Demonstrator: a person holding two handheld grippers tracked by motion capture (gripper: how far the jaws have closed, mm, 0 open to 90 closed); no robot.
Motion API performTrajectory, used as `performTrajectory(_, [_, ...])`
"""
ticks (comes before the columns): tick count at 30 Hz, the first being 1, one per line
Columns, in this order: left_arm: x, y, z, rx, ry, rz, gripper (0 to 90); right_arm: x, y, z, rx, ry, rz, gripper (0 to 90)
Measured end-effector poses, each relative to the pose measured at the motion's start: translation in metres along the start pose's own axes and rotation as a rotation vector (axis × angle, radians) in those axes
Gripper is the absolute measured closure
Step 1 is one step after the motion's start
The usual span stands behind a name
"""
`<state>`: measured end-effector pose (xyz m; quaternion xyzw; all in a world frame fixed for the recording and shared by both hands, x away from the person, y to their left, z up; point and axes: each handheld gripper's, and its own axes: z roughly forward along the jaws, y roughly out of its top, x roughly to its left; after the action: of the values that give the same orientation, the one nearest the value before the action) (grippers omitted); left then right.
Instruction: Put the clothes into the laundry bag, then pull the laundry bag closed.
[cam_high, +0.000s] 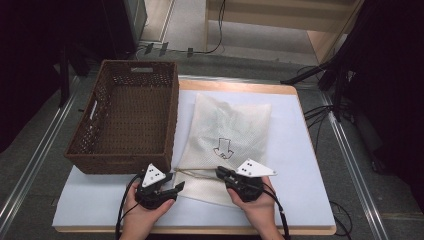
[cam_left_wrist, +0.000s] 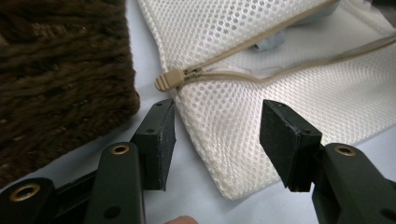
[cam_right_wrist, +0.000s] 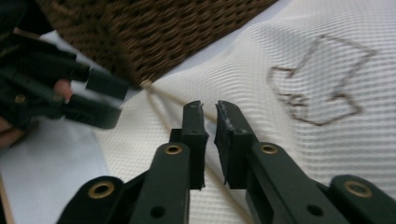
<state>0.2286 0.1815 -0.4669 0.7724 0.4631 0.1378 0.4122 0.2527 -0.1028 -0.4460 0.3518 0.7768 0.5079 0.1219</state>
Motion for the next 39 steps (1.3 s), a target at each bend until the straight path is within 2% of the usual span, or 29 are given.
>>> performTrajectory(4, [0.001,0.000,-0.001,-0.001,-0.004,-0.001,46.4,0.010,0.000,0.011,0.026,0.028,-0.031,74.6])
performTrajectory(6, [0.001,0.000,0.000,0.009,-0.013,-0.008,46.4,0.013,0.000,0.014,0.029,0.042,-0.028,73.2])
performTrajectory(11, [0.001,0.000,0.006,0.058,-0.024,-0.024,43.8,0.013,-0.001,0.018,0.044,0.034,-0.030,73.1])
performTrajectory(13, [0.001,0.000,0.006,0.054,-0.003,-0.035,41.5,0.014,-0.002,0.019,0.043,0.034,-0.029,73.1])
performTrajectory(16, [0.001,0.001,0.007,0.060,-0.016,-0.058,36.7,0.014,-0.002,0.019,0.039,0.030,-0.034,73.7])
performTrajectory(22, [0.000,0.004,0.009,0.071,-0.007,-0.060,37.2,0.013,-0.006,0.023,0.052,0.027,-0.035,74.2])
performTrajectory(23, [0.000,0.005,0.010,0.075,-0.010,-0.067,37.6,0.013,-0.007,0.024,0.056,0.028,-0.037,74.2])
performTrajectory(28, [0.005,0.007,0.011,0.067,-0.083,-0.182,36.2,0.014,-0.007,0.023,0.052,0.025,-0.037,74.3])
performTrajectory(31, [0.003,0.008,0.013,0.069,-0.069,-0.169,35.7,0.014,-0.007,0.023,0.049,0.025,-0.038,74.3])
performTrajectory(34, [-0.004,0.010,0.016,0.079,-0.014,-0.116,39.7,0.014,-0.007,0.023,0.047,0.025,-0.040,74.5])
performTrajectory(37, [-0.005,0.010,0.019,0.069,0.011,-0.123,55.1,0.016,-0.007,0.024,0.045,0.030,-0.043,74.6])
performTrajectory(39, [-0.002,0.010,0.019,0.077,-0.018,-0.139,69.6,0.016,-0.007,0.024,0.041,0.037,-0.039,74.5])
